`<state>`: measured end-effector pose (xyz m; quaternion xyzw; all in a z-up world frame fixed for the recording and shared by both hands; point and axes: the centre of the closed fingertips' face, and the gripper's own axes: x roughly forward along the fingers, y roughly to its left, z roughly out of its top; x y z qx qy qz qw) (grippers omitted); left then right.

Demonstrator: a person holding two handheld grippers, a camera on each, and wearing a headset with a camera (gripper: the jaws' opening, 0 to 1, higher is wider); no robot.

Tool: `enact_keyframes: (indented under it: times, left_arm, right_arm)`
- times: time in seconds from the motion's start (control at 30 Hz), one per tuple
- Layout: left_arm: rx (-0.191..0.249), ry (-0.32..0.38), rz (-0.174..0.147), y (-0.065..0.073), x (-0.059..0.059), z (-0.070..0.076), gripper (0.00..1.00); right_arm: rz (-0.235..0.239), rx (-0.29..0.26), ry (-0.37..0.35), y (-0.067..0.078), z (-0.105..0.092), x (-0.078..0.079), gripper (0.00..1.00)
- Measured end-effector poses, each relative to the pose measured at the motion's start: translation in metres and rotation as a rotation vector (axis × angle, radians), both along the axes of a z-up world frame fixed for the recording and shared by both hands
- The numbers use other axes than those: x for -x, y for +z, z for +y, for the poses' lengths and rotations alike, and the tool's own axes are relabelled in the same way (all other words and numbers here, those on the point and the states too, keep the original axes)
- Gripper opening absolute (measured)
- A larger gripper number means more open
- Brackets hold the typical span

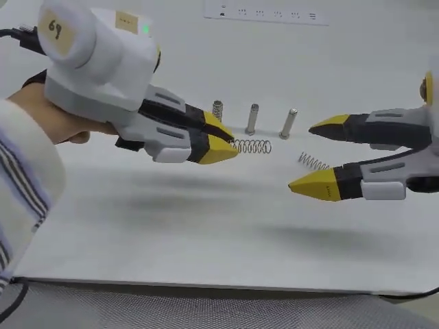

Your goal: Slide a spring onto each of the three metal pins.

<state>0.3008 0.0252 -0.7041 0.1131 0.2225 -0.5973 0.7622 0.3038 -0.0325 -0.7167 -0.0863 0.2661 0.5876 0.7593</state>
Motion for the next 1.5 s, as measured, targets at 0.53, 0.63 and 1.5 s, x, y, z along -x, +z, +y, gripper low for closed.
enact_keyframes:
  times: [0.53,0.63,1.5]
  left_arm:
    - [0.038,-0.065,0.028,0.005,0.016,-0.012,0.02]
    - [0.05,-0.067,0.037,0.006,0.019,-0.014,0.02]
    - [0.073,-0.096,0.026,0.01,0.025,-0.016,0.02]
  right_arm:
    - [0.044,-0.085,0.065,0.003,0.016,0.01,0.42]
    - [0.067,-0.106,0.079,0.004,0.019,0.014,0.34]
    - [0.1,-0.159,0.152,0.015,0.027,0.02,0.1]
